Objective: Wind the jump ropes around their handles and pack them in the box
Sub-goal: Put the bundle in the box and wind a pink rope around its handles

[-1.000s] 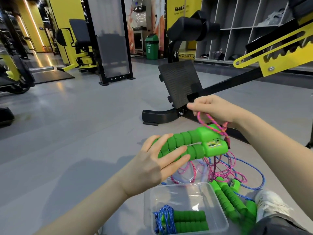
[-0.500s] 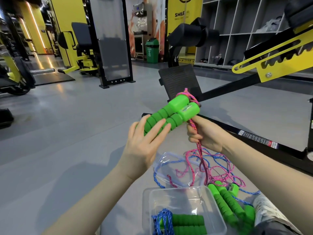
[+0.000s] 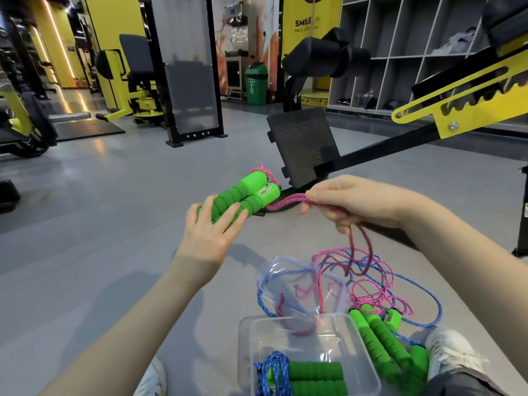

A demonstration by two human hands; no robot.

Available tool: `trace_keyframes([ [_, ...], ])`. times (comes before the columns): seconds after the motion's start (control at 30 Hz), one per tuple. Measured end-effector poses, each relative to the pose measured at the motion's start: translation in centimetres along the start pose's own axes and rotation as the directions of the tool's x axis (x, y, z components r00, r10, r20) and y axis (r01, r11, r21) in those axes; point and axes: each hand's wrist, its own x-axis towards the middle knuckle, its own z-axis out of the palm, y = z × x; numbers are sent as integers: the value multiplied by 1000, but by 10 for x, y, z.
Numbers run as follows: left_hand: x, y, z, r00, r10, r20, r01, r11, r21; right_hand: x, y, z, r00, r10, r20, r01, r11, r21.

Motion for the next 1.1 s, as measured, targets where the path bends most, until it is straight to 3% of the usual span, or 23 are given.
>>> trace_keyframes([
  [0.17,-4,6,0,985,167,-33,-168,985,-36,-11,-17,-15,979,-118,-166,74,966,-247],
  [0.37,5,25,-28,917,394,-64,-398,913,-85,-8,-9,-19,938,-200,-284,105,943,-317],
  [0.5,15,43,-52,893,437,-106,-449,880,-155,-1,10,-23,945,-195,-262,139,966,-218],
  [0.63,21,49,-66,887,441,-137,-460,865,-198,-4,31,-33,968,-165,-188,179,982,63],
  [0.77,27,53,-71,922,329,-202,-372,897,-238,-5,50,-28,987,-150,-52,155,826,542],
  [0.83,33,55,-68,943,219,-251,-284,923,-261,0,63,-19,989,-141,-41,134,754,643],
  [0.97,34,51,-51,956,51,-291,-138,947,-289,14,67,0,999,-38,-11,34,700,713],
  [1.1,28,35,-32,970,-72,-233,13,969,-245,19,62,9,995,83,-55,-32,793,609],
])
